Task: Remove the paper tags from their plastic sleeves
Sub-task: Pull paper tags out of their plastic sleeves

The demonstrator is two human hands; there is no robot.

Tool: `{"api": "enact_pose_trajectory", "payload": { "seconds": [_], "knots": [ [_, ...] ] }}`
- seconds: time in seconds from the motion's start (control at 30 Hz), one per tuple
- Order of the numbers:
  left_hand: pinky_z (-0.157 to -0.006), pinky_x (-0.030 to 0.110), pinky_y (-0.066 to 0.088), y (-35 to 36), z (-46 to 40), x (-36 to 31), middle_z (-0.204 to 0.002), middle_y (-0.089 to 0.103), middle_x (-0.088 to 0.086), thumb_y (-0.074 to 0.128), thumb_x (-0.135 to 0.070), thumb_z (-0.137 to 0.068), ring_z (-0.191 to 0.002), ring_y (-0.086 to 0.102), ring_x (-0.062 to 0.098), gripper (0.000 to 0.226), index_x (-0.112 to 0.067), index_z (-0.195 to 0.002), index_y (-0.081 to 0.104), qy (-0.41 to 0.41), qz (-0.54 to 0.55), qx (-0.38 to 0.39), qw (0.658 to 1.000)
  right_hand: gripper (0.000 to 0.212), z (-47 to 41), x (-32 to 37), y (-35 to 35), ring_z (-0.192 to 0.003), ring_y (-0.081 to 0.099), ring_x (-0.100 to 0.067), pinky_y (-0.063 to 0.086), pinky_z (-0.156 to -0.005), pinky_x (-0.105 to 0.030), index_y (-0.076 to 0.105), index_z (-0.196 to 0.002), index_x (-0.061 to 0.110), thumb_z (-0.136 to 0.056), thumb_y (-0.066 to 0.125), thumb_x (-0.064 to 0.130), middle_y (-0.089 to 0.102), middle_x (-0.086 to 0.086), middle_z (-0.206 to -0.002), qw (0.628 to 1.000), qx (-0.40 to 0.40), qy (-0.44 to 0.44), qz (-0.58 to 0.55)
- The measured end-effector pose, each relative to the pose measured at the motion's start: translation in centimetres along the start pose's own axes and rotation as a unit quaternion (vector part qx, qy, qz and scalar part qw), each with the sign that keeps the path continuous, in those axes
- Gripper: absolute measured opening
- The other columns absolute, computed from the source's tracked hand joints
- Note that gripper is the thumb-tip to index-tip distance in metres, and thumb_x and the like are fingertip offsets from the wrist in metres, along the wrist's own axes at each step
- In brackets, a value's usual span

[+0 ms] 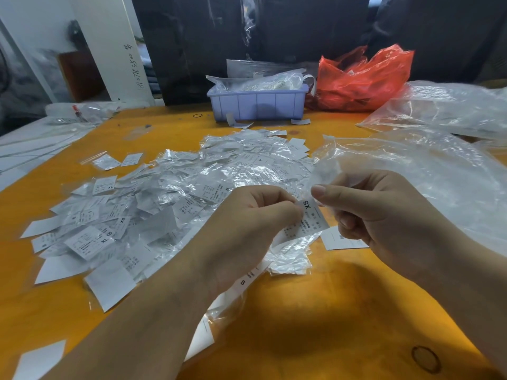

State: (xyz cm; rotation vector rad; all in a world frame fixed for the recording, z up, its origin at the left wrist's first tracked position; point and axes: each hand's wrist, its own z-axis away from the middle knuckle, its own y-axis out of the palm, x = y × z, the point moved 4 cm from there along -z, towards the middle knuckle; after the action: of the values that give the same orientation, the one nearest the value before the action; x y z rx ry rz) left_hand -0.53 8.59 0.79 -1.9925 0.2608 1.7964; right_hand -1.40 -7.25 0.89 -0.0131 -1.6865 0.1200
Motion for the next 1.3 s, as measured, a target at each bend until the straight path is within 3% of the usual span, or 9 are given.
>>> {"api": "enact_pose_trajectory", "payload": {
  "seconds": [0.1,0.2,0.3,0.43,0.6,0.77,1.1,1.3],
  "knots": [
    [-0.048,0.006,0.037,-0.10,-0.08,0.13,-0.055,0.059,-0.012,0.060,-0.010,-0.091,-0.048,0.052,-0.003,0.017,-0.007,-0.075,0.066,-0.006,0.006,-0.003,1.000,0.022,0.05,0.15,0.11,-0.049,0.030,-0.013,0.029,-0.042,-0.019,0.066,-0.055,0.014,-0.061,0.075,0.033,0.035,-0.003,-0.052,1.000,0.007,-0.011,0.003],
    [-0.049,0.008,0.038,-0.05,-0.09,0.00,-0.058,0.062,-0.010,0.067,-0.018,-0.086,-0.049,0.052,-0.002,0.016,-0.012,-0.072,0.067,-0.015,0.010,-0.006,1.000,0.022,0.05,0.23,0.09,-0.051,0.028,-0.017,0.028,-0.042,-0.020,0.067,-0.056,0.014,-0.061,0.076,0.033,0.034,-0.008,-0.054,1.000,0.009,-0.014,0.003],
    [-0.056,0.021,0.038,-0.06,-0.19,0.09,-0.068,0.066,-0.003,0.064,-0.030,-0.073,-0.057,0.050,0.008,0.013,-0.019,-0.066,0.069,-0.037,0.014,-0.011,0.999,0.021,0.16,0.37,0.13,-0.053,0.027,-0.020,0.029,-0.042,-0.021,0.067,-0.056,0.016,-0.060,0.076,0.035,0.033,-0.010,-0.056,1.000,0.014,-0.018,0.013],
    [-0.060,0.031,0.036,-0.32,-0.33,0.33,-0.077,0.066,0.007,0.063,-0.033,-0.072,-0.069,0.045,0.020,0.015,-0.021,-0.065,0.069,-0.046,0.024,-0.021,0.998,0.019,0.26,0.42,0.17,-0.054,0.029,-0.021,0.031,-0.044,-0.020,0.069,-0.057,0.017,-0.061,0.075,0.035,0.033,-0.010,-0.058,0.999,0.025,-0.020,0.021],
    [-0.059,0.029,0.036,-0.44,-0.29,0.34,-0.070,0.065,0.000,0.062,-0.030,-0.071,-0.063,0.048,0.014,0.013,-0.023,-0.063,0.068,-0.034,0.032,-0.022,0.999,0.026,0.19,0.33,0.08,-0.053,0.034,-0.019,0.032,-0.044,-0.022,0.072,-0.064,0.010,-0.060,0.074,0.036,0.038,-0.008,-0.056,0.999,0.028,-0.018,0.011],
    [-0.051,0.012,0.038,-0.12,-0.15,0.05,-0.063,0.063,-0.006,0.061,-0.029,-0.070,-0.054,0.052,0.002,0.013,-0.023,-0.061,0.067,-0.019,0.029,-0.008,0.999,0.026,0.28,0.30,0.24,-0.056,0.035,-0.017,0.031,-0.047,-0.023,0.072,-0.060,0.012,-0.063,0.073,0.038,0.042,-0.008,-0.059,0.999,0.038,-0.017,0.009],
    [-0.059,0.028,0.035,-0.78,-0.36,0.45,-0.066,0.062,-0.003,0.062,-0.031,-0.072,-0.061,0.047,0.012,0.013,-0.023,-0.067,0.069,-0.027,0.021,-0.043,0.998,0.021,0.30,0.21,0.42,-0.057,0.035,-0.019,0.031,-0.047,-0.023,0.073,-0.065,0.012,-0.063,0.079,0.033,0.042,-0.010,-0.062,0.998,0.062,-0.016,0.013],
    [-0.053,0.022,0.035,-0.68,-0.31,0.31,-0.065,0.060,-0.003,0.066,-0.029,-0.076,-0.058,0.043,0.012,0.010,-0.023,-0.069,0.067,-0.021,0.045,-0.052,0.997,0.014,0.10,-0.06,0.20,-0.054,0.039,-0.015,0.035,-0.047,-0.021,0.072,-0.066,0.014,-0.069,0.075,0.027,0.045,-0.005,-0.059,0.998,0.057,-0.010,-0.005]
  ]
}}
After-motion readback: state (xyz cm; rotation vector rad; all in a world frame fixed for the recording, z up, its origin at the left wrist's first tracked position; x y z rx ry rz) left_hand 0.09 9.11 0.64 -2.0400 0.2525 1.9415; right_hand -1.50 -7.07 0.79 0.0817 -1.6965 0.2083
